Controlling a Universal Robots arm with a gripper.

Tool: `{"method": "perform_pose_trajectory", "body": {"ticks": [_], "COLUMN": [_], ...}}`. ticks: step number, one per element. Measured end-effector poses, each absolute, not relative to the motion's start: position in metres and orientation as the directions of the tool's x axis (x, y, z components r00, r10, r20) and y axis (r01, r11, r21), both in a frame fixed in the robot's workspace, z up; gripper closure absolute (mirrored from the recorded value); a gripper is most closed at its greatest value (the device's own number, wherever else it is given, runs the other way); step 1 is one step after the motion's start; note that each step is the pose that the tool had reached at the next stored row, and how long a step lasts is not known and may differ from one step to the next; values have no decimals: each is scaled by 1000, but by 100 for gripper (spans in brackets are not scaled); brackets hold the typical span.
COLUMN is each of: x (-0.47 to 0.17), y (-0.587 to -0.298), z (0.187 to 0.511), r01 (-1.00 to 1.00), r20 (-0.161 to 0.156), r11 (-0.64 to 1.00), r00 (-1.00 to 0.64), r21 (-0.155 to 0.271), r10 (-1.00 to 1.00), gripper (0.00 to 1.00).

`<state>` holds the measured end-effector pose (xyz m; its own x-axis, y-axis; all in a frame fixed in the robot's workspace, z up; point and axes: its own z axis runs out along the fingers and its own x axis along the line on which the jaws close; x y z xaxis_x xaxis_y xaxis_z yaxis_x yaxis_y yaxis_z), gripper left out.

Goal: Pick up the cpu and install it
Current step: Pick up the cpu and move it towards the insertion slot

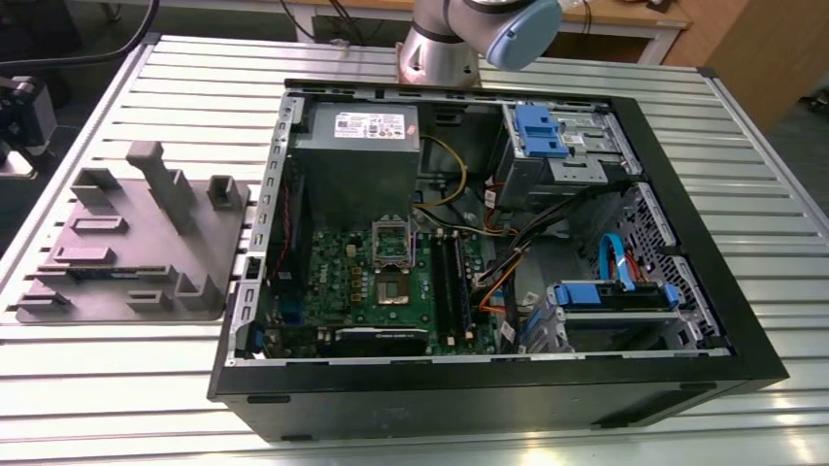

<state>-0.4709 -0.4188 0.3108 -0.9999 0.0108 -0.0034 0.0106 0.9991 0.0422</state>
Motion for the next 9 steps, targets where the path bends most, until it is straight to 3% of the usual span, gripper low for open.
{"method": "perform_pose_trajectory", "body": {"ticks": [9], "x": [-471], "y": [-419], "z": [338], "r01": [11], "r20": [-3], "r11": [999], "r00": [-1000], "r21": [42], "r10": [11], "gripper": [53]}}
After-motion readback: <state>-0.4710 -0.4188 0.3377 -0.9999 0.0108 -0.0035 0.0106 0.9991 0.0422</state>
